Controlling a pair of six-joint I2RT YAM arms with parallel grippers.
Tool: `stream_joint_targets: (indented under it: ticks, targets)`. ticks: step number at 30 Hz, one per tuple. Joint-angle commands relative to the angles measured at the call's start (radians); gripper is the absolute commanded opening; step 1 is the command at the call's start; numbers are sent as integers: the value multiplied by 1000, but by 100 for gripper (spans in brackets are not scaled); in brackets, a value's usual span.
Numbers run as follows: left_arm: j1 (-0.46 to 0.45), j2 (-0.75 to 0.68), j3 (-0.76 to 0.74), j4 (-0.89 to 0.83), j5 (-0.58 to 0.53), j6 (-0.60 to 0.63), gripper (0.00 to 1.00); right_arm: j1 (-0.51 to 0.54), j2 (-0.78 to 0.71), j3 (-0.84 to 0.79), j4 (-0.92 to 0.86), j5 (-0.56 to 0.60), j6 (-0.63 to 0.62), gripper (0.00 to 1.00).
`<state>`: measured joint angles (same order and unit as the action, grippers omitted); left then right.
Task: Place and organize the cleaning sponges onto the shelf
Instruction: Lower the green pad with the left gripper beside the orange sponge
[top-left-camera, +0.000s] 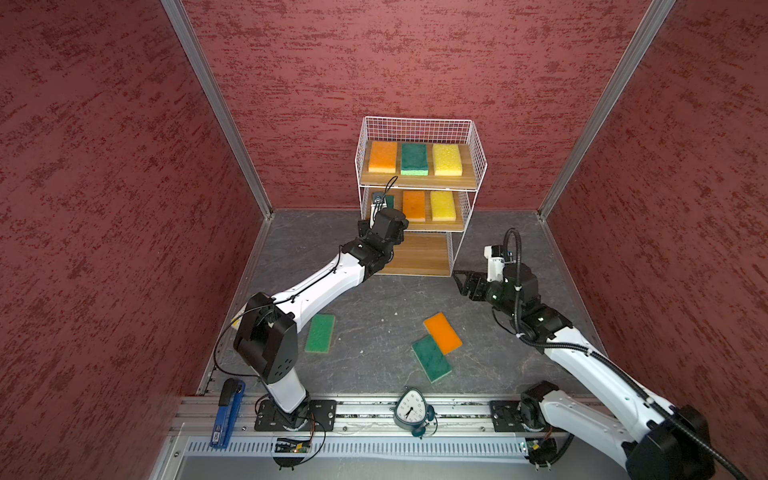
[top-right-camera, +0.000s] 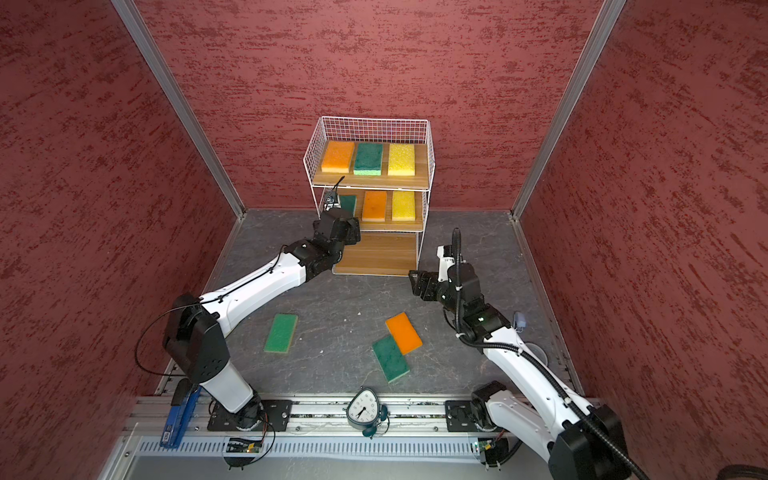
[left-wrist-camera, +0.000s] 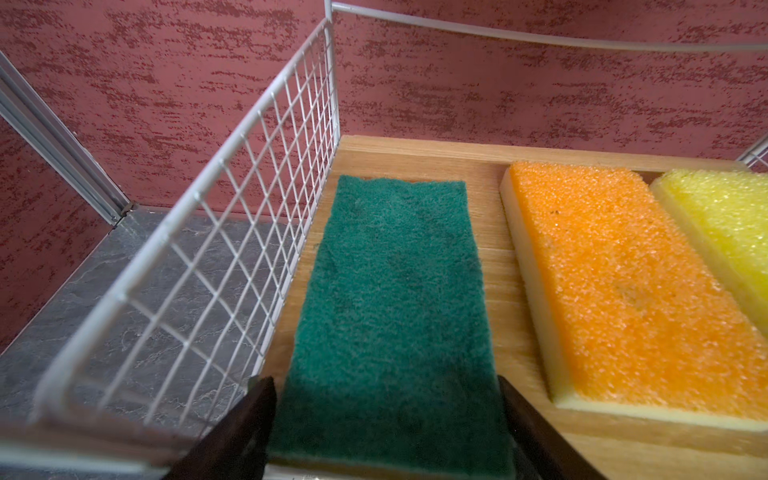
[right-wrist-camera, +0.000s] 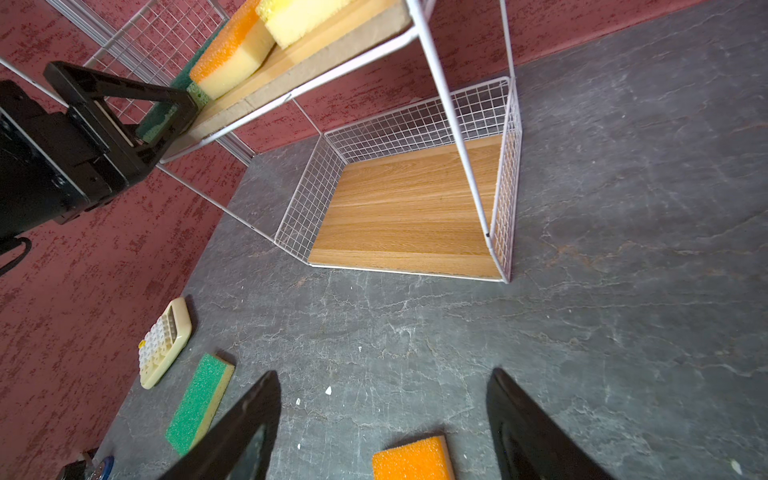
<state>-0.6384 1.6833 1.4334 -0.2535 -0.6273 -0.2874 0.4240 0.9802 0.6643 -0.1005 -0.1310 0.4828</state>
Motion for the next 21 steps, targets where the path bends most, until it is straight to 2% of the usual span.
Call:
stream_joint_targets:
  ticks: [1, 17, 21]
  targets:
    - [9, -28, -8, -23, 4, -25, 81, 8, -24, -8, 21, 13, 9, 79]
    - [0, -198, -97, 20, 132, -45, 85, 8, -47, -11, -1, 34, 17, 79]
    - [0, -228, -116, 6, 147, -63, 82, 8, -56, -11, -9, 41, 16, 79]
